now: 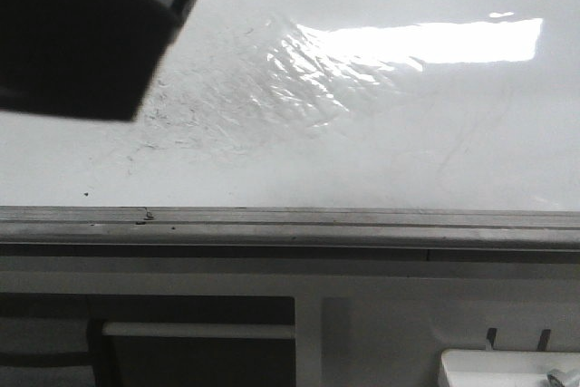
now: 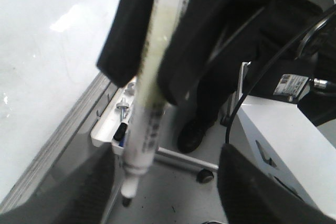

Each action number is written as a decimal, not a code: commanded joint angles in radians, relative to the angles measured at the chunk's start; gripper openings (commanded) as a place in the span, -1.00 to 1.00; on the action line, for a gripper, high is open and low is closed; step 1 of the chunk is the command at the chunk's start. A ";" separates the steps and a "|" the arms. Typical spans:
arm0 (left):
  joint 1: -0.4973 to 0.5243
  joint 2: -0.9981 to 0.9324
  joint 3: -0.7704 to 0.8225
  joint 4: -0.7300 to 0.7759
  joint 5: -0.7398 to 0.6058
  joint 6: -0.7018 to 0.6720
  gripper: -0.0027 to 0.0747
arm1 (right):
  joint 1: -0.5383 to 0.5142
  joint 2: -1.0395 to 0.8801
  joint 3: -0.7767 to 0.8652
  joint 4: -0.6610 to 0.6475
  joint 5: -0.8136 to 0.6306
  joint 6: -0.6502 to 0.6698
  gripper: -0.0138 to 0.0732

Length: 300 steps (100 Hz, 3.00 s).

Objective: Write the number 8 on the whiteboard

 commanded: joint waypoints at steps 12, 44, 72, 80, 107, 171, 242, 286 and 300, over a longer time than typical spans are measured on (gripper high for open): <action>-0.007 -0.255 -0.029 0.236 -0.033 -0.277 0.09 | 0.030 -0.204 0.090 -0.005 -0.210 -0.003 -0.77; -0.007 -0.628 -0.014 0.670 -0.013 -0.704 -0.58 | 0.031 -0.354 0.226 -0.187 -0.628 -0.003 -0.78; -0.007 -0.667 0.065 0.640 -0.015 -0.707 -0.98 | 0.031 -0.216 0.224 -0.246 -0.767 -0.003 -0.78; -0.007 -0.667 0.073 0.624 -0.013 -0.707 -0.98 | 0.031 -0.184 0.224 -0.248 -0.822 -0.003 -0.78; -0.007 -0.667 0.073 0.619 -0.013 -0.707 -0.98 | 0.031 -0.102 0.224 -0.265 -0.923 -0.003 -0.78; -0.007 -0.667 0.073 0.615 -0.013 -0.707 -0.98 | 0.031 0.084 0.224 -0.189 -0.857 -0.017 -0.78; -0.007 -0.667 0.073 0.615 -0.017 -0.707 -0.98 | 0.033 -0.038 0.241 0.595 -0.866 -0.632 -0.85; -0.007 -0.667 0.073 0.615 -0.015 -0.707 -0.98 | 0.033 0.027 0.100 0.463 -0.928 -0.632 -0.85; -0.007 -0.667 0.073 0.615 -0.013 -0.707 -0.98 | 0.033 0.032 0.040 0.441 -0.948 -0.632 -0.85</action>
